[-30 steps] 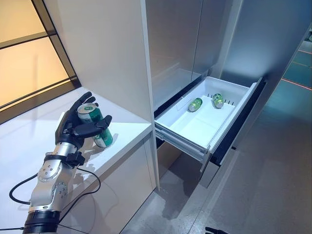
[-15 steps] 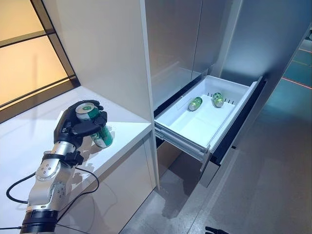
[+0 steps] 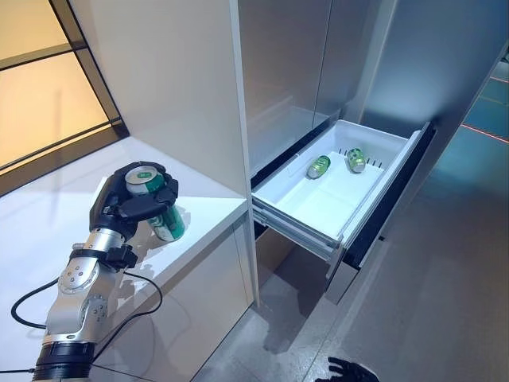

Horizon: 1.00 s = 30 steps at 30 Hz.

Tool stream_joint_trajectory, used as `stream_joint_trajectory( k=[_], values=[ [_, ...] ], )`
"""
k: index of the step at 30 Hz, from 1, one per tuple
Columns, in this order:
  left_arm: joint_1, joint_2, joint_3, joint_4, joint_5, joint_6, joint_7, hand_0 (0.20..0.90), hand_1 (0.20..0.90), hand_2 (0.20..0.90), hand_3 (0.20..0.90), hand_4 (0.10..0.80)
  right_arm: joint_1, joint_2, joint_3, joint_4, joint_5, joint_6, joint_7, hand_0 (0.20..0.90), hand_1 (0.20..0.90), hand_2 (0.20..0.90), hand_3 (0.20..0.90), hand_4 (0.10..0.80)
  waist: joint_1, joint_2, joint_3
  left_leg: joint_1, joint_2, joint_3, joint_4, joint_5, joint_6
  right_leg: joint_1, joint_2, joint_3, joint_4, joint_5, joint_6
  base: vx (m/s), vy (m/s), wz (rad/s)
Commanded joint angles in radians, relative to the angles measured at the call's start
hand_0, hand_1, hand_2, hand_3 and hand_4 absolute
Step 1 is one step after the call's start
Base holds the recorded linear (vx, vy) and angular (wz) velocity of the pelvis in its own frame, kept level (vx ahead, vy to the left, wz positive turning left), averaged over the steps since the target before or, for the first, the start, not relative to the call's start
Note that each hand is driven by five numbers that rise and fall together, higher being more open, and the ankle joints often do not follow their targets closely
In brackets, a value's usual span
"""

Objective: Put drinks into fridge and close the fridge

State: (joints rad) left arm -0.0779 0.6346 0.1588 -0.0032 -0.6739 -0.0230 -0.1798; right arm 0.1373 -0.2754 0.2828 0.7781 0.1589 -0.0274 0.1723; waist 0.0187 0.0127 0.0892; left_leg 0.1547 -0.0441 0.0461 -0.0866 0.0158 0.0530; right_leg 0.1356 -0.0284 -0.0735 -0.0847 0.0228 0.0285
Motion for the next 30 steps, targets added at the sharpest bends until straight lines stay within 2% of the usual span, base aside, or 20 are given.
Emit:
stream_joint_trajectory(
  k=[1, 3, 4, 6, 9, 12, 20, 24, 30],
  values=[
    [-0.227, 0.047, 0.004, -0.168, -0.125, -0.191, -0.102, 0.300, 0.300, 0.300, 0.200, 0.100, -0.065, 0.001, 0.023, -0.249, -0.038, -0.059, 0.018, 0.900, 0.900, 0.900, 0.900, 0.800, -0.025, 0.016, -0.038, 0.018, -0.036, -0.029, 0.027, -0.096, 0.013, -0.032, 0.022, 0.011, 0.122, -0.099, 0.032, -0.043, -0.024, 0.00],
    [-0.216, 0.042, -0.025, -0.204, -0.167, -0.225, -0.166, 0.300, 0.300, 0.300, 0.200, 0.100, -0.052, -0.019, 0.024, -0.438, -0.007, -0.065, 0.072, 0.900, 0.900, 0.900, 0.900, 0.800, -0.036, 0.014, -0.036, 0.021, -0.035, -0.025, 0.022, -0.092, 0.012, -0.034, 0.023, 0.016, 0.122, -0.097, 0.035, -0.038, -0.020, 0.01],
    [-0.213, 0.042, -0.027, -0.206, -0.169, -0.227, -0.169, 0.300, 0.300, 0.300, 0.200, 0.100, -0.051, -0.020, 0.023, -0.457, -0.005, -0.054, 0.075, 0.900, 0.900, 0.900, 0.900, 0.800, -0.036, 0.014, -0.036, 0.021, -0.035, -0.025, 0.022, -0.092, 0.012, -0.034, 0.023, 0.016, 0.122, -0.096, 0.036, -0.033, -0.013, 0.00],
    [-0.174, 0.025, -0.057, -0.237, -0.179, -0.277, -0.247, 0.300, 0.300, 0.300, 0.200, 0.100, -0.057, -0.043, 0.002, -0.653, 0.052, -0.030, 0.153, 0.900, 0.900, 0.900, 0.900, 0.800, -0.044, 0.012, -0.033, 0.023, -0.033, -0.022, 0.019, -0.086, 0.011, -0.035, 0.026, 0.022, 0.120, -0.092, 0.035, -0.033, -0.007, -0.01],
    [-0.130, 0.009, -0.085, -0.264, -0.162, -0.315, -0.318, 0.300, 0.300, 0.300, 0.200, 0.100, -0.097, -0.097, -0.033, -0.847, 0.140, 0.005, 0.205, 0.900, 0.900, 0.900, 0.900, 0.800, -0.047, 0.011, -0.029, 0.024, -0.030, -0.018, 0.020, -0.083, 0.011, -0.034, 0.029, 0.030, 0.118, -0.088, 0.032, -0.028, 0.005, -0.03],
    [-0.117, 0.005, -0.108, -0.279, -0.179, -0.318, -0.357, 0.300, 0.300, 0.300, 0.200, 0.100, -0.160, -0.146, -0.056, -0.962, 0.216, 0.009, 0.204, 0.900, 0.900, 0.900, 0.900, 0.800, -0.046, 0.013, -0.029, 0.024, -0.031, -0.017, 0.022, -0.082, 0.013, -0.033, 0.032, 0.038, 0.115, -0.085, 0.029, -0.020, 0.008, -0.04],
    [-0.121, -0.014, -0.174, -0.325, -0.220, -0.266, -0.422, 0.300, 0.300, 0.300, 0.200, 0.100, -0.242, -0.171, -0.042, -1.071, 0.349, 0.049, 0.208, 0.900, 0.900, 0.900, 0.900, 0.800, -0.037, 0.012, -0.038, 0.020, -0.032, -0.014, 0.027, -0.081, 0.015, -0.029, 0.034, 0.042, 0.104, -0.079, 0.026, -0.009, 0.003, -0.07],
    [-0.155, -0.019, -0.227, -0.348, -0.215, -0.230, -0.434, 0.300, 0.300, 0.300, 0.200, 0.100, -0.276, -0.169, -0.008, -1.092, 0.457, 0.096, 0.235, 0.900, 0.900, 0.900, 0.900, 0.800, -0.035, 0.006, -0.045, 0.018, -0.031, -0.013, 0.027, -0.077, 0.012, -0.026, 0.035, 0.039, 0.097, -0.074, 0.025, 0.000, 0.000, 0.00],
    [-0.204, -0.019, -0.284, -0.347, -0.230, -0.189, -0.427, 0.300, 0.300, 0.300, 0.200, 0.100, -0.326, -0.172, 0.047, -1.108, 0.499, 0.119, 0.263, 0.900, 0.900, 0.900, 0.900, 0.800, -0.033, -0.001, -0.049, 0.016, -0.033, -0.015, 0.027, -0.074, 0.010, -0.026, 0.034, 0.036, 0.093, -0.068, 0.024, 0.000, 0.000, 0.00]
  ],
)
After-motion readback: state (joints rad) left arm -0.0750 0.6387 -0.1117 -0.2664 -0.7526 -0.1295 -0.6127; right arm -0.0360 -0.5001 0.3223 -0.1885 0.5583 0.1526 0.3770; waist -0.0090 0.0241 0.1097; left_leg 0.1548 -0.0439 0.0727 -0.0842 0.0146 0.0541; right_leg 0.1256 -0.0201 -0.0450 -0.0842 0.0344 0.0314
